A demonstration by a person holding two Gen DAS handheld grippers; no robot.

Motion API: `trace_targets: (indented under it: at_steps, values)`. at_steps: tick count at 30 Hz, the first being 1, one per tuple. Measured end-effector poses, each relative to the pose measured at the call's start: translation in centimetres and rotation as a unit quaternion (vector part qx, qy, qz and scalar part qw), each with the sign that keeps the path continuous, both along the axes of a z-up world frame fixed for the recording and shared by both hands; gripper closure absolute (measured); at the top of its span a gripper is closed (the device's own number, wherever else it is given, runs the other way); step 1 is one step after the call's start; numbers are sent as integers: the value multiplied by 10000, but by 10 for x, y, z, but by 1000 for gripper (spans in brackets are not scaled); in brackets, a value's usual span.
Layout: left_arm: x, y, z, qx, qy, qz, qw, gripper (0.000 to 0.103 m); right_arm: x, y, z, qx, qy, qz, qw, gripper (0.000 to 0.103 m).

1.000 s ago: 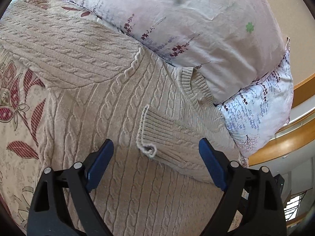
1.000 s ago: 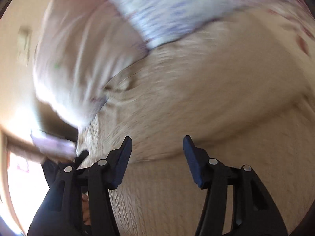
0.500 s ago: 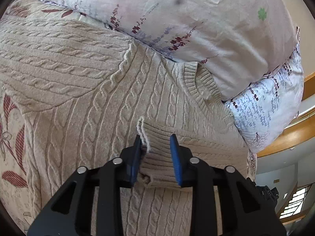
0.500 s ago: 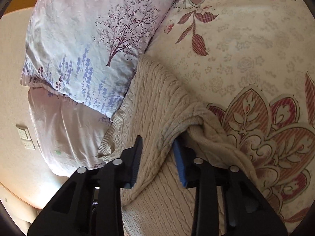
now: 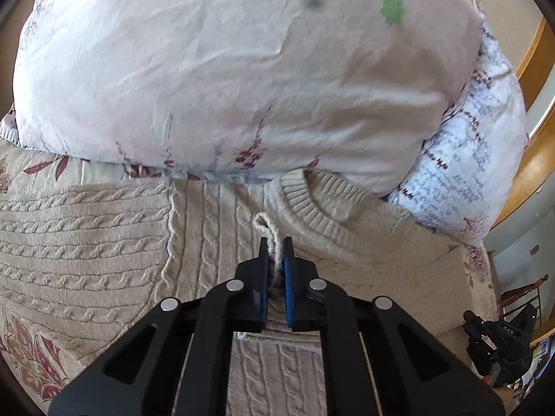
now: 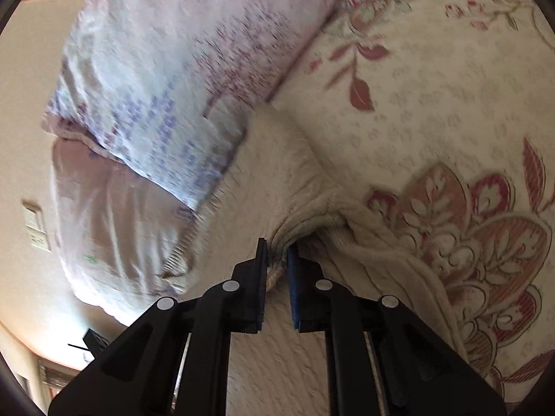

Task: Fold small clothes
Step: 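Grasp the other sleeve cuff with the left gripper and lift it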

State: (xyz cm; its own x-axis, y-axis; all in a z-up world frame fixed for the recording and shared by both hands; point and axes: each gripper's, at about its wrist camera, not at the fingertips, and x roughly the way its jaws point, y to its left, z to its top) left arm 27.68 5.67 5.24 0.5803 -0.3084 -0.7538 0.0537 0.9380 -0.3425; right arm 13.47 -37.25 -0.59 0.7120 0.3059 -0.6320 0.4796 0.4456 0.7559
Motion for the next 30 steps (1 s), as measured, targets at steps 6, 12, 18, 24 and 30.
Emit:
trace_targets:
  at_steps: [6, 12, 18, 24, 30]
  values:
    - [-4, 2, -31, 150, 392, 83, 9991, 93, 1, 8, 9, -620, 369, 381, 9967, 90]
    - [-4, 9, -34, -177, 442, 244, 9986, 81, 6, 17, 41, -1537, 62, 619, 9862, 83]
    - [-27, 19, -19, -434, 244, 228, 9985, 56, 39, 42, 23, -2086, 624, 1295, 9674, 69]
    - [-77, 91, 3, -1047, -59, 1005, 9894, 50, 37, 45, 25, -2462, 698, 1305, 9579, 70]
    - [-119, 187, -9, -1423, 141, 2384, 9606, 52, 40, 48, 24, -2488, 855, 1238, 9568, 69]
